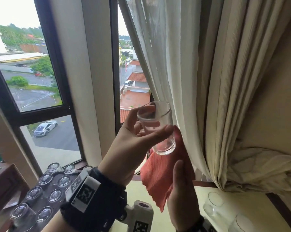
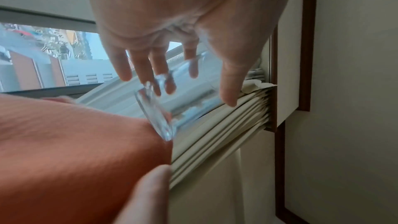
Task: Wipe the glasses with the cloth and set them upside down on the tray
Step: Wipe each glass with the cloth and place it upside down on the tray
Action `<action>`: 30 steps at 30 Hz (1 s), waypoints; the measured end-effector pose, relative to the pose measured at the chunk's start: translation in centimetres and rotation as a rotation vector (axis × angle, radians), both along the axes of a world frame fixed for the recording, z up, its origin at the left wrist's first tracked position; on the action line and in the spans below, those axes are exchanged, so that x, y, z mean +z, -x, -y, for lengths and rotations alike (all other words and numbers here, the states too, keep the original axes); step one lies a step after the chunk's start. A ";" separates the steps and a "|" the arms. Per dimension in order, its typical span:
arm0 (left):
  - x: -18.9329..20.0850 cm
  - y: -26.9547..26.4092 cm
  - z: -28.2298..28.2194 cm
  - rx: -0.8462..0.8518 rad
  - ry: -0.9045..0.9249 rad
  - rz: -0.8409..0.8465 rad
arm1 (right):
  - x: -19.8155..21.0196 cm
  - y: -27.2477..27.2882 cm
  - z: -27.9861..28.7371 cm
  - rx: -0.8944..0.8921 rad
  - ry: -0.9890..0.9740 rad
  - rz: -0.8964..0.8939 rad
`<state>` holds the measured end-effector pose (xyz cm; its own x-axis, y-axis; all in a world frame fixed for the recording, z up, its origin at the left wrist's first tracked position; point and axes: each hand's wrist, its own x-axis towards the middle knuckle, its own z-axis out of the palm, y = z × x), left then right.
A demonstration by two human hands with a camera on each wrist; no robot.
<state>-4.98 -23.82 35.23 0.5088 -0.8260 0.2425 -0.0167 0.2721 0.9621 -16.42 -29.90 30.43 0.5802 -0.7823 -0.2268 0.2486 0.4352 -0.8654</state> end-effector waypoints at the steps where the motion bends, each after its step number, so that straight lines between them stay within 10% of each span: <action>1: -0.5 0.0 0.0 -0.003 0.014 0.008 | -1.8 0.8 -0.5 0.035 0.177 0.121; 6: -1.8 -0.5 -0.9 0.031 0.034 0.205 | 0.0 1.5 0.9 -0.074 0.102 0.434; 11: -2.0 -1.4 -2.4 0.098 -0.034 0.296 | 0.3 2.8 2.2 -0.174 0.745 -0.041; 15: -2.6 -0.7 -2.6 0.078 0.039 0.269 | 2.2 2.8 3.0 -0.201 1.070 0.226; 18: -3.0 -0.1 -2.8 0.058 0.074 0.280 | 4.3 3.7 3.8 -0.176 1.153 0.189; 25: -3.6 0.8 -2.3 0.119 0.128 0.276 | 3.3 4.8 3.8 -0.180 0.630 -0.052; 30: -3.4 0.4 -1.7 0.171 0.086 0.340 | 1.2 4.0 2.2 -0.236 1.028 0.018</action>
<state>-5.36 -22.15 31.82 0.5157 -0.7056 0.4860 -0.3830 0.3175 0.8675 -20.38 -32.06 31.62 0.3848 -0.6865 0.6169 0.2479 -0.5669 -0.7856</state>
